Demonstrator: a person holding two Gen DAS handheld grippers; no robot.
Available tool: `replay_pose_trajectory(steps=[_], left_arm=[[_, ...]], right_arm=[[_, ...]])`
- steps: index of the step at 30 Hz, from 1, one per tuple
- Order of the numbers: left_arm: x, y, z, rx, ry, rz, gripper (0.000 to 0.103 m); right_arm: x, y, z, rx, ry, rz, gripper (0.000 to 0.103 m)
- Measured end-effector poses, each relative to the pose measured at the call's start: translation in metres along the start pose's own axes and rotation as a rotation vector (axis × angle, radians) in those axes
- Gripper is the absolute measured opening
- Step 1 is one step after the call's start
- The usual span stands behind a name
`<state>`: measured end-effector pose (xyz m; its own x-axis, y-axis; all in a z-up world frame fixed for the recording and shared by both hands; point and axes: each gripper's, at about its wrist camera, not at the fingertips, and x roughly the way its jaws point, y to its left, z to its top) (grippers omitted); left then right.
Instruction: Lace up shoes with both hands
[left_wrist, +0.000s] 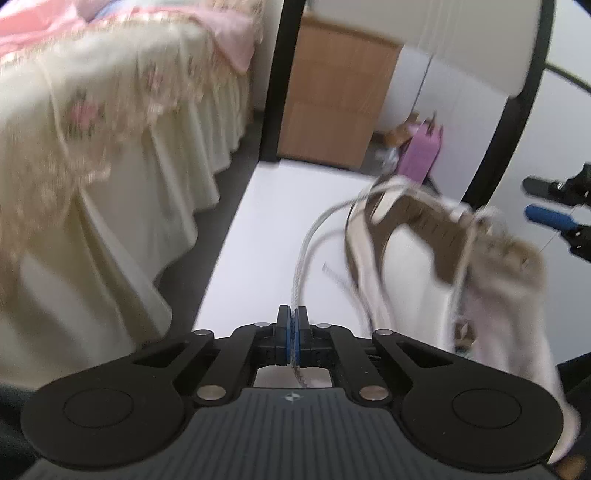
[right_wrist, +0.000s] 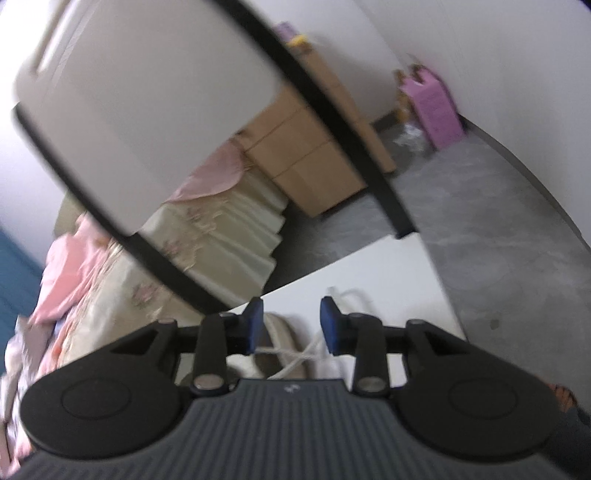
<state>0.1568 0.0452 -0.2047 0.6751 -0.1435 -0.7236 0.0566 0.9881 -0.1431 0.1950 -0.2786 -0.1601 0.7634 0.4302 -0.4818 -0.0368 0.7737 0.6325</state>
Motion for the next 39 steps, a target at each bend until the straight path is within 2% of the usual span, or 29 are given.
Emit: replay_pose_trajectory(steps=[6, 12, 16, 21, 23, 25, 28, 33, 35, 36, 37, 39], left_arm=[[-0.037, 0.001, 0.039, -0.021, -0.089, -0.061, 0.002], [-0.076, -0.022, 0.076, 0.024, -0.16, -0.129, 0.002], [-0.092, -0.041, 0.091, 0.057, -0.174, -0.158, 0.002], [-0.105, -0.063, 0.098, 0.094, -0.186, -0.199, 0.002], [-0.107, -0.071, 0.098, 0.108, -0.188, -0.206, 0.002], [-0.106, -0.075, 0.097, 0.101, -0.184, -0.219, 0.002], [-0.102, -0.079, 0.096, 0.092, -0.189, -0.224, 0.003], [-0.097, -0.081, 0.099, 0.092, -0.191, -0.207, 0.006], [-0.097, -0.08, 0.1, 0.09, -0.2, -0.205, 0.026], [-0.098, -0.078, 0.1, 0.084, -0.207, -0.199, 0.049], [-0.1, -0.078, 0.098, 0.087, -0.223, -0.193, 0.061], [-0.103, -0.077, 0.095, 0.096, -0.251, -0.182, 0.061]], right_arm=[[-0.015, 0.055, -0.021, -0.28, 0.025, 0.181, 0.036], [-0.024, 0.102, -0.053, -0.529, 0.113, 0.425, 0.036], [-0.027, 0.119, -0.07, -0.651, 0.104, 0.421, 0.039], [-0.024, 0.124, -0.074, -0.675, 0.103, 0.45, 0.039], [-0.021, 0.123, -0.074, -0.676, 0.1, 0.437, 0.036], [-0.019, 0.121, -0.072, -0.639, 0.106, 0.446, 0.01], [-0.016, 0.115, -0.067, -0.572, 0.122, 0.472, 0.002], [-0.021, 0.098, -0.05, -0.394, 0.105, 0.529, 0.002], [-0.02, 0.09, -0.042, -0.314, 0.096, 0.537, 0.002], [-0.019, 0.084, -0.038, -0.269, 0.088, 0.539, 0.002], [-0.018, 0.079, -0.034, -0.225, 0.079, 0.541, 0.002], [-0.018, 0.066, -0.024, -0.129, 0.059, 0.549, 0.002]])
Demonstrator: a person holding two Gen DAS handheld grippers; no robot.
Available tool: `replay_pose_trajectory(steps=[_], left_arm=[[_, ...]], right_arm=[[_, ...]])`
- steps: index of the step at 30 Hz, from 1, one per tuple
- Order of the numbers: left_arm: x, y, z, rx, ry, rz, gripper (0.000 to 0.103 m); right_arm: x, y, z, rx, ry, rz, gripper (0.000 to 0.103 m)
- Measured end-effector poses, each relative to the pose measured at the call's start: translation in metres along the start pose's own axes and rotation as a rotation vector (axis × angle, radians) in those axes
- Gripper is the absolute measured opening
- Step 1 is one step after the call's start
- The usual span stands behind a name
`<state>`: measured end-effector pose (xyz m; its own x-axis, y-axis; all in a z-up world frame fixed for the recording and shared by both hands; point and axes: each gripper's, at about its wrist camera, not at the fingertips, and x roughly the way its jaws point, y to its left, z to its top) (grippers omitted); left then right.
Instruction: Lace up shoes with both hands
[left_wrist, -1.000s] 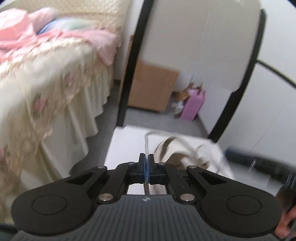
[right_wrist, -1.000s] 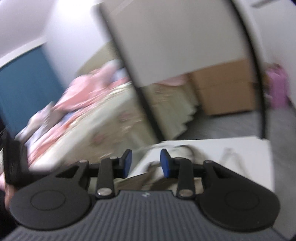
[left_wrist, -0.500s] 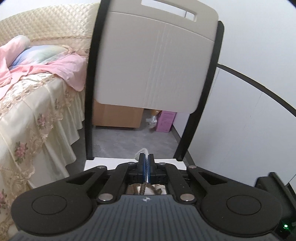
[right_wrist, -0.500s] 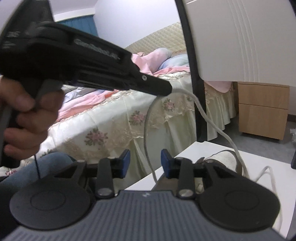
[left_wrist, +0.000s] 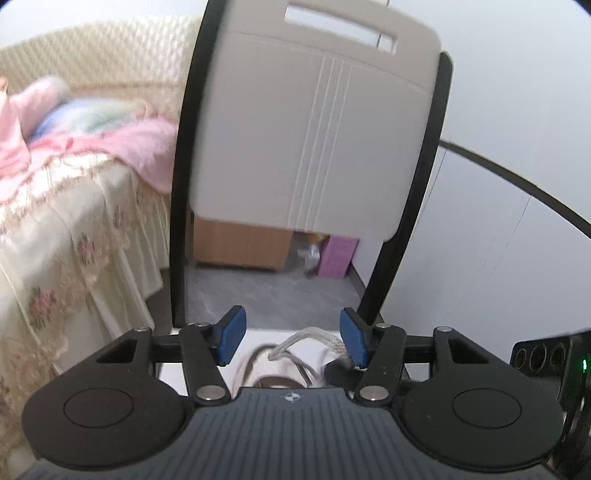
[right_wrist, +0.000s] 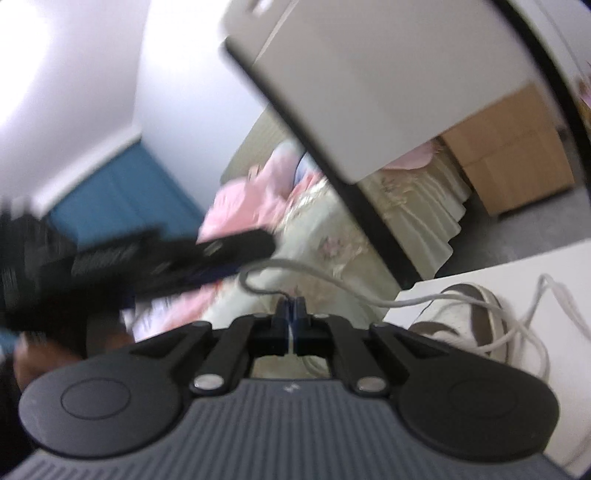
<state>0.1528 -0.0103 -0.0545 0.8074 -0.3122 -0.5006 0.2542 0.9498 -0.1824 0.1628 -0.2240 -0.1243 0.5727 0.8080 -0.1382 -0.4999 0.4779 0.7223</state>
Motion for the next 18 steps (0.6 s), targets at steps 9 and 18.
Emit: replay_pose_trajectory(steps=[9, 18], left_arm=[[0.012, -0.019, -0.033, 0.171, 0.057, 0.015, 0.061], [0.022, -0.047, -0.055, 0.354, 0.042, 0.052, 0.061]], right_arm=[[-0.04, -0.049, 0.021, 0.309, -0.165, 0.029, 0.003], [-0.054, -0.061, 0.029, 0.403, -0.154, 0.119, 0.003]])
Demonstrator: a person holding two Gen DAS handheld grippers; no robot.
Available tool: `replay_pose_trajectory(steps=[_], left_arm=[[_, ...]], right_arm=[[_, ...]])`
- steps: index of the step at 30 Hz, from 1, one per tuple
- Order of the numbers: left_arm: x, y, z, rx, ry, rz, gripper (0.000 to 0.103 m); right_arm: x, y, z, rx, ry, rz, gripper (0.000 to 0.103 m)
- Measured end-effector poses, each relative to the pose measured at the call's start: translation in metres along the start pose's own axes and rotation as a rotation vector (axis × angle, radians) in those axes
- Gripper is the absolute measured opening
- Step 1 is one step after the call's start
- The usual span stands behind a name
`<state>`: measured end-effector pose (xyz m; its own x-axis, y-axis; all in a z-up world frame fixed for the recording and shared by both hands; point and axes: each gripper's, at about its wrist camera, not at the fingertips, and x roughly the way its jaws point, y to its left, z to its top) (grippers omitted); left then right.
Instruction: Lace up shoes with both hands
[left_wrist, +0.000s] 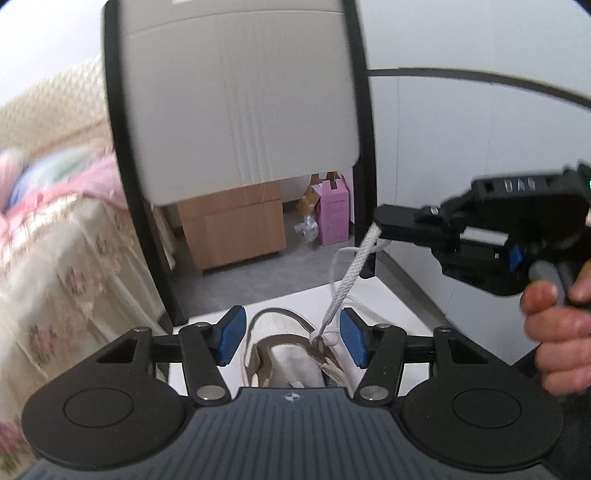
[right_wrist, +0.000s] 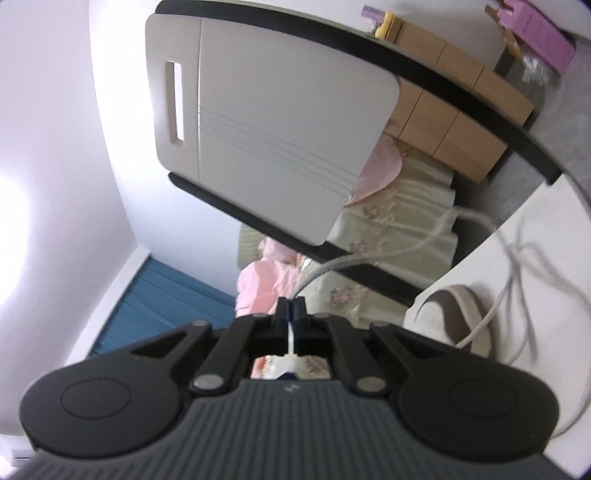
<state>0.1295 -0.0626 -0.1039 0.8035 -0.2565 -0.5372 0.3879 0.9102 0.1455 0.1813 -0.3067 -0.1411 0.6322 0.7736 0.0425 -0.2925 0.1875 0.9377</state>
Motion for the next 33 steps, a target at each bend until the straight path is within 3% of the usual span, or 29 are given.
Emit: replay_pose_trajectory(steps=[8, 14, 16, 22, 30, 32, 33], left_arm=[[0.001, -0.024, -0.008, 0.131, -0.037, 0.032, 0.058], [0.007, -0.032, -0.015, 0.178, -0.054, 0.065, 0.048], [0.008, -0.034, -0.017, 0.181, -0.069, 0.081, 0.036], [0.009, -0.036, -0.019, 0.137, -0.056, 0.063, 0.003], [-0.004, -0.037, -0.02, 0.122, -0.081, 0.02, 0.003], [-0.006, -0.037, -0.019, 0.122, -0.084, 0.016, 0.003], [-0.007, -0.038, -0.019, 0.124, -0.085, 0.015, 0.003]], right_arm=[[-0.005, 0.004, -0.001, 0.035, 0.024, 0.111, 0.004], [-0.005, 0.005, 0.002, 0.07, 0.038, 0.196, 0.004], [-0.002, 0.006, 0.0, 0.084, 0.057, 0.227, 0.006], [-0.006, 0.007, 0.0, 0.075, 0.03, 0.214, 0.006], [-0.017, -0.006, 0.008, 0.114, -0.064, 0.113, 0.007], [-0.017, -0.005, 0.008, 0.098, -0.069, 0.062, 0.016], [-0.017, -0.005, 0.008, 0.09, -0.064, 0.053, 0.026]])
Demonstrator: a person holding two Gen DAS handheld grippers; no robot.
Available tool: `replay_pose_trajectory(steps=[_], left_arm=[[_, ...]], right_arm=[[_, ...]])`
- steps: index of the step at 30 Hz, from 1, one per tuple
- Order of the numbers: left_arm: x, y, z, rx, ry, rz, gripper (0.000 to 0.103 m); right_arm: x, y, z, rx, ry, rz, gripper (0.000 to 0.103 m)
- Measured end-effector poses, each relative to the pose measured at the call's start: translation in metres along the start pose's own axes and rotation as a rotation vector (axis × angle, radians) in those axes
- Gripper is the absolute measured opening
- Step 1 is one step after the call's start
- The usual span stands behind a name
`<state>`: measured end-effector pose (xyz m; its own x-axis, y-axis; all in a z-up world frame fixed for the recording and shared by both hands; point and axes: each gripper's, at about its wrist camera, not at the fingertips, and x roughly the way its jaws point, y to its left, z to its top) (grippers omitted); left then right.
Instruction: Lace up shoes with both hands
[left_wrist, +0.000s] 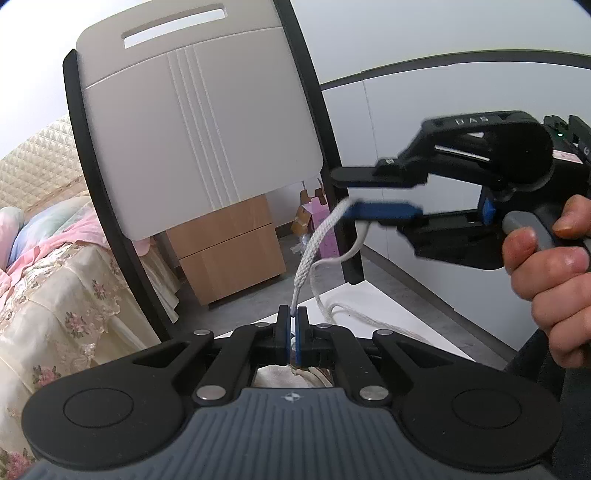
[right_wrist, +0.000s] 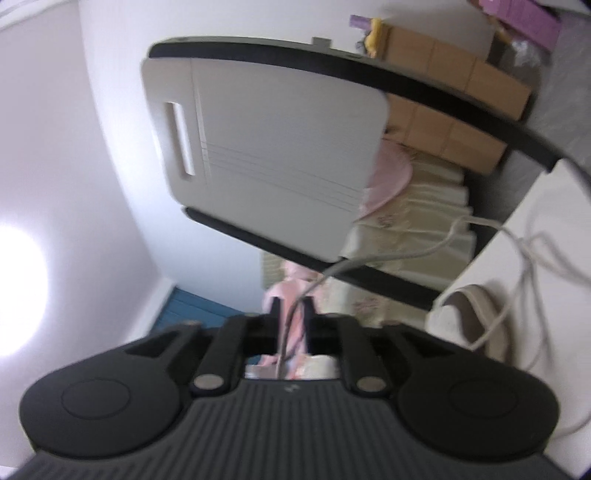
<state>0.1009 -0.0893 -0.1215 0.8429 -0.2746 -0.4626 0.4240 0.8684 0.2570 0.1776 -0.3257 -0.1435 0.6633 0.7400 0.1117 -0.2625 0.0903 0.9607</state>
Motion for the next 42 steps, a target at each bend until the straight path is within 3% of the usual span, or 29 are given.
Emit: replay_pose_trajectory(steps=[3, 11, 15, 20, 24, 25, 30, 33, 42], left_arm=[[-0.002, -0.001, 0.0, 0.002, -0.001, 0.0, 0.003], [0.0, -0.001, 0.001, -0.002, 0.003, 0.008, 0.003], [0.0, -0.001, 0.0, -0.003, 0.006, 0.009, 0.003], [-0.004, -0.002, -0.001, 0.008, 0.009, 0.009, 0.003], [-0.007, -0.002, 0.0, 0.012, 0.01, 0.012, 0.003], [-0.006, -0.001, 0.0, 0.019, 0.009, 0.015, 0.003], [-0.003, 0.01, 0.003, 0.0, 0.024, -0.015, 0.003], [0.004, 0.021, 0.002, -0.027, 0.049, -0.022, 0.003], [0.041, 0.078, -0.001, -0.204, 0.161, -0.117, 0.003]], right_arm=[[0.001, 0.004, -0.001, -0.04, 0.014, -0.036, 0.05], [0.016, 0.005, -0.013, -0.088, 0.141, -0.067, 0.049], [0.024, 0.007, -0.019, -0.103, 0.18, -0.062, 0.037], [0.031, 0.009, -0.025, -0.123, 0.209, -0.06, 0.013], [0.037, 0.01, -0.031, -0.145, 0.232, -0.075, 0.01], [0.039, 0.011, -0.033, -0.156, 0.234, -0.082, 0.004], [0.043, 0.018, -0.037, -0.217, 0.206, -0.096, 0.003], [0.041, 0.009, -0.035, -0.154, 0.148, -0.123, 0.003], [0.046, -0.05, -0.05, 0.233, 0.045, -0.284, 0.003]])
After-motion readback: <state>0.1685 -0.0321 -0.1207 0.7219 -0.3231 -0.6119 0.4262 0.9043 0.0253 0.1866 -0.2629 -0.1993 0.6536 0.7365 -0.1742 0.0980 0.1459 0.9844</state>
